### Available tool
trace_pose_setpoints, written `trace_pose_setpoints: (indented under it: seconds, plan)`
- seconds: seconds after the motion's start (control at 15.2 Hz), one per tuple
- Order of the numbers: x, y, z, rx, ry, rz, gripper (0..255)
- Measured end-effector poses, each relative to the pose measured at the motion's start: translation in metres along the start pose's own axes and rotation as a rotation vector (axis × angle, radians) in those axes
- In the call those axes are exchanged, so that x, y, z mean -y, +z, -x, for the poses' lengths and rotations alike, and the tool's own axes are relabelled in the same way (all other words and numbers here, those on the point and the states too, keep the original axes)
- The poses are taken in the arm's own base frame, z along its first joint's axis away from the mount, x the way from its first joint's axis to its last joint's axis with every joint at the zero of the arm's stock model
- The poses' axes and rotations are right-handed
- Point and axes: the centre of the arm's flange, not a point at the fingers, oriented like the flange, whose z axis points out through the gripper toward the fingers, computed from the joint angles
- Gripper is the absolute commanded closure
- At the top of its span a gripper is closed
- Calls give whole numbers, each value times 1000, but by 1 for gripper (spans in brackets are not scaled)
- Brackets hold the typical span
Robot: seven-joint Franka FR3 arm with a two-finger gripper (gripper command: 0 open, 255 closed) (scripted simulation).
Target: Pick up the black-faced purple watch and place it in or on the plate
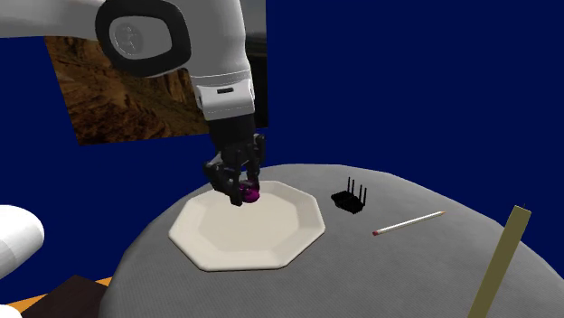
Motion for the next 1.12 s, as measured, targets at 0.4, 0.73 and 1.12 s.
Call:
trace_pose_setpoints:
  seconds: [0.4, 0.73, 1.12]
  plan:
    - [-3, 27, 0, 0, 0, 0, 255]
    - [-4, 28, 0, 0, 0, 0, 0]
    - [-4, 28, 0, 0, 0, 0, 0]
